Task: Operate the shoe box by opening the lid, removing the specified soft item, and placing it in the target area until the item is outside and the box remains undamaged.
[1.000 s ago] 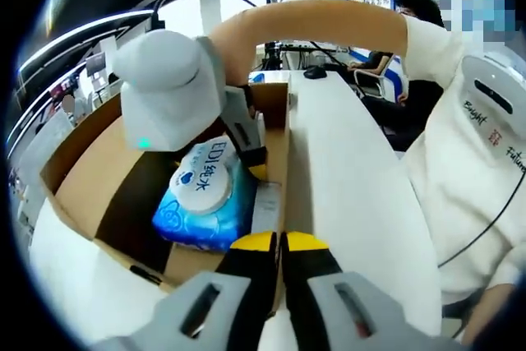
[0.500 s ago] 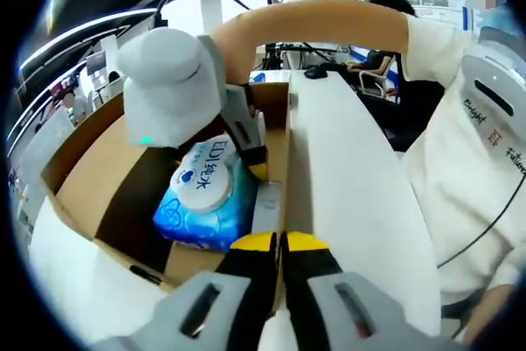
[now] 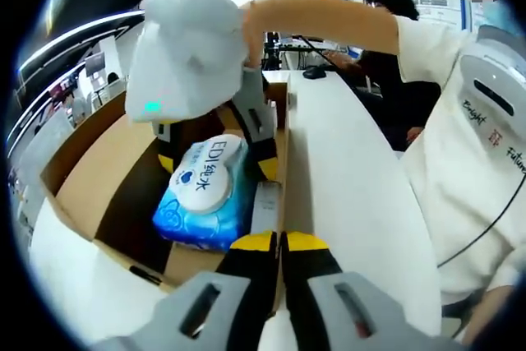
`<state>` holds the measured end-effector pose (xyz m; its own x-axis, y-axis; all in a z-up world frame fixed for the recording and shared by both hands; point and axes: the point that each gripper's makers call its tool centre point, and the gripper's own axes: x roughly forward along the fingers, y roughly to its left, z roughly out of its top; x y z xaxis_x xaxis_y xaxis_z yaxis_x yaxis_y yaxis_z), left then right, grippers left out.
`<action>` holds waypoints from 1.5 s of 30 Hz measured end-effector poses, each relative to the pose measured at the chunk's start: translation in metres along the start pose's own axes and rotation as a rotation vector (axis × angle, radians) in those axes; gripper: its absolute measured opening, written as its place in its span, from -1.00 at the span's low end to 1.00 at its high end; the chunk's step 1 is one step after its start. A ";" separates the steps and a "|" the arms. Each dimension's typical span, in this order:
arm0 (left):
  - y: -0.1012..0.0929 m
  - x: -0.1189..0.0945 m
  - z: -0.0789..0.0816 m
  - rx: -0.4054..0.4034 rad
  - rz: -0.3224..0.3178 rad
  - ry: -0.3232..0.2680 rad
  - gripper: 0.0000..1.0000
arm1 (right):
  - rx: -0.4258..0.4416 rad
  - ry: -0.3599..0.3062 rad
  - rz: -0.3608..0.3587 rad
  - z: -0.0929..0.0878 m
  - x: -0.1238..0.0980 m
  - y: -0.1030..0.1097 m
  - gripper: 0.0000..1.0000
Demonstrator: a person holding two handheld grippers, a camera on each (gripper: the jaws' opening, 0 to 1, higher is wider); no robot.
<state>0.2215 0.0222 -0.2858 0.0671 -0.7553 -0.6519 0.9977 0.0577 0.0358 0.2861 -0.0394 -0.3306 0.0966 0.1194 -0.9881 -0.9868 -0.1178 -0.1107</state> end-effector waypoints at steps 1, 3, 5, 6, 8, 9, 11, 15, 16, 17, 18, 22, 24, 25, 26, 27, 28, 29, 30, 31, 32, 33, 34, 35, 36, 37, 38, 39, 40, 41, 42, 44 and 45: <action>0.000 0.000 0.000 0.000 0.002 0.001 -0.95 | -0.010 0.010 -0.011 -0.001 0.004 -0.004 0.62; 0.000 0.000 0.000 0.000 0.005 0.001 -0.95 | 0.005 0.029 0.022 0.001 0.010 -0.003 0.56; 0.000 0.000 0.000 0.000 0.006 -0.001 -0.95 | 0.003 0.047 0.016 0.001 0.017 -0.006 0.55; 0.000 0.000 0.000 0.000 0.005 -0.001 -0.95 | 0.012 0.062 0.015 0.001 0.017 -0.007 0.52; 0.000 0.000 0.000 0.000 0.003 0.000 -0.95 | 0.011 0.060 0.033 0.002 0.019 -0.016 0.48; 0.000 0.000 0.000 0.000 0.002 0.002 -0.95 | 0.019 0.057 0.038 -0.002 0.018 -0.014 0.48; 0.000 0.000 0.000 -0.001 0.002 0.001 -0.95 | 0.035 0.051 0.068 -0.003 0.020 -0.013 0.47; 0.000 -0.001 0.000 -0.003 0.006 -0.005 -0.95 | 0.059 0.055 0.105 -0.003 0.020 -0.007 0.47; 0.000 -0.001 0.000 -0.004 0.006 -0.005 -0.95 | 0.060 0.055 0.107 -0.002 0.019 -0.006 0.47; 0.000 -0.001 0.000 -0.004 0.006 -0.004 -0.95 | 0.061 0.054 0.109 -0.002 0.019 -0.005 0.48; 0.000 -0.001 0.000 -0.005 0.005 -0.004 -0.95 | 0.062 0.054 0.111 -0.002 0.019 -0.003 0.48; 0.000 -0.001 0.000 -0.006 0.010 -0.005 -0.94 | 0.064 0.041 0.112 -0.001 0.017 0.000 0.49; 0.000 -0.001 0.000 -0.006 0.012 -0.005 -0.94 | 0.065 0.039 0.108 0.000 0.017 0.000 0.48; 0.000 0.000 0.000 -0.006 0.014 -0.005 -0.94 | 0.067 0.038 0.106 0.000 0.017 0.001 0.48; 0.000 0.000 0.000 -0.007 0.015 -0.004 -0.94 | 0.069 0.038 0.105 0.000 0.017 0.001 0.47; 0.000 0.000 0.000 -0.008 0.017 -0.003 -0.93 | 0.070 0.037 0.103 0.000 0.017 0.001 0.47; 0.000 0.000 0.000 -0.008 0.017 -0.003 -0.93 | 0.070 0.034 0.104 0.001 0.017 0.002 0.48; 0.000 -0.001 0.000 -0.010 0.018 -0.003 -0.93 | 0.069 0.031 0.104 0.001 0.017 0.003 0.50; 0.001 -0.001 0.000 -0.011 0.018 -0.004 -0.93 | 0.069 0.028 0.105 0.002 0.018 0.004 0.50; 0.001 -0.001 0.001 -0.012 0.019 -0.005 -0.93 | 0.068 0.026 0.105 0.002 0.018 0.005 0.51; 0.001 -0.001 0.001 -0.012 0.018 -0.006 -0.93 | 0.068 0.027 0.106 0.002 0.017 0.005 0.51; 0.000 -0.001 0.001 -0.011 0.016 -0.006 -0.93 | 0.067 0.029 0.106 0.003 0.018 0.005 0.50; 0.000 -0.001 0.001 -0.011 0.015 -0.006 -0.94 | 0.067 0.031 0.105 0.003 0.018 0.005 0.50; 0.000 -0.001 0.001 -0.011 0.014 -0.006 -0.94 | 0.067 0.033 0.105 0.003 0.018 0.004 0.49; 0.000 -0.001 0.001 -0.011 0.012 -0.006 -0.94 | 0.069 0.039 0.103 0.003 0.018 0.004 0.48; 0.000 -0.001 0.001 -0.011 0.012 -0.006 -0.94 | 0.072 0.036 0.102 0.002 0.018 0.003 0.47; 0.000 -0.001 0.001 -0.010 0.013 -0.006 -0.94 | 0.076 0.034 0.100 0.002 0.018 0.001 0.47; 0.000 -0.001 0.001 -0.010 0.013 -0.006 -0.94 | 0.079 0.031 0.099 0.002 0.018 0.000 0.45; 0.000 -0.001 0.001 -0.009 0.013 -0.007 -0.94 | 0.086 0.030 0.098 0.001 0.018 0.000 0.44; 0.000 -0.001 0.001 -0.009 0.013 -0.007 -0.94 | 0.087 0.029 0.097 0.001 0.018 0.002 0.43; 0.000 -0.001 0.001 -0.009 0.014 -0.007 -0.94 | 0.091 0.025 0.096 0.001 0.018 0.002 0.42; 0.000 -0.001 0.001 -0.008 0.015 -0.008 -0.94 | 0.101 0.018 0.096 0.000 0.017 0.004 0.40; 0.000 -0.001 0.001 -0.007 0.015 -0.008 -0.94 | 0.101 0.016 0.093 -0.001 0.017 0.005 0.39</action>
<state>0.2211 0.0222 -0.2847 0.0819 -0.7593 -0.6455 0.9965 0.0737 0.0397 0.2825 -0.0391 -0.3477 0.0049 0.0964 -0.9953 -0.9996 -0.0279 -0.0077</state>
